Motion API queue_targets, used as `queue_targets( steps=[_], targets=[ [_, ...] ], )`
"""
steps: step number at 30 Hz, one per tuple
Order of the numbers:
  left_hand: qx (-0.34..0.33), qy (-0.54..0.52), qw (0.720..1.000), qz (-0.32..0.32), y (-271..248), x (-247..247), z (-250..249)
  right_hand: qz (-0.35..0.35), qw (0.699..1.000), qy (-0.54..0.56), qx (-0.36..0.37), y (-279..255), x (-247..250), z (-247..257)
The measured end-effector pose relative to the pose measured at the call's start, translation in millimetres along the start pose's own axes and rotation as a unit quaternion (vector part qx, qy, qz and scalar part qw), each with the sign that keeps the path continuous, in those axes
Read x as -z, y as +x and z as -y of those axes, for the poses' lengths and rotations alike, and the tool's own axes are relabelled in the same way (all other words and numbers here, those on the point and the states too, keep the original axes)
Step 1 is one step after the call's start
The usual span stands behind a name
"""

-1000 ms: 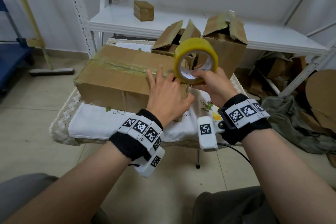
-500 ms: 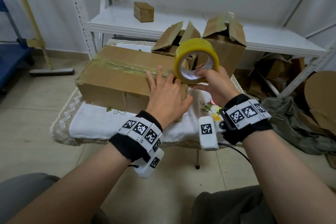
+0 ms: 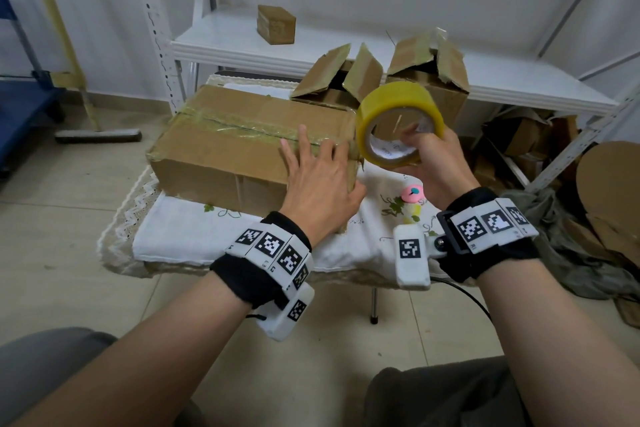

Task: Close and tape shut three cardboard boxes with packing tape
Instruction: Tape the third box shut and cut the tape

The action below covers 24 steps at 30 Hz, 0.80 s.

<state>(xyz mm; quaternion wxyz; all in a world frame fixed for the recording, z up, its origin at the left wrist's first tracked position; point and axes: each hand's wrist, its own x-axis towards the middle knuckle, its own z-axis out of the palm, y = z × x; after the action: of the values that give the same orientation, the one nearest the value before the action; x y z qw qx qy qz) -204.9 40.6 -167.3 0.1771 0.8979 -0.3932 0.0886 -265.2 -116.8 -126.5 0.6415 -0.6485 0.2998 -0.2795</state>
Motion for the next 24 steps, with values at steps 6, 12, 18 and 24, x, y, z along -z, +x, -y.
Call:
queue_targets(
  steps=[6, 12, 18, 24],
  targets=[
    [-0.012, 0.011, 1.000, -0.001, -1.4, -1.5, 0.7, 0.000, 1.000, -0.006, 0.002, -2.4, -0.5, 3.4],
    [-0.017, 0.003, 1.000, -0.002, -2.0, 1.1, -0.6, -0.023, 0.998, -0.056, 0.026, 1.5, -1.7, 5.5],
    [-0.015, 0.007, 1.000, 0.007, 0.2, -0.2, -3.1, -0.062, 0.993, -0.096, 0.025, 2.1, 8.9, 5.4],
    [-0.023, -0.006, 1.000, 0.008, -0.2, 0.2, -1.9, -0.037, 0.995, -0.093, 0.004, 4.5, 14.3, -2.4]
  ],
)
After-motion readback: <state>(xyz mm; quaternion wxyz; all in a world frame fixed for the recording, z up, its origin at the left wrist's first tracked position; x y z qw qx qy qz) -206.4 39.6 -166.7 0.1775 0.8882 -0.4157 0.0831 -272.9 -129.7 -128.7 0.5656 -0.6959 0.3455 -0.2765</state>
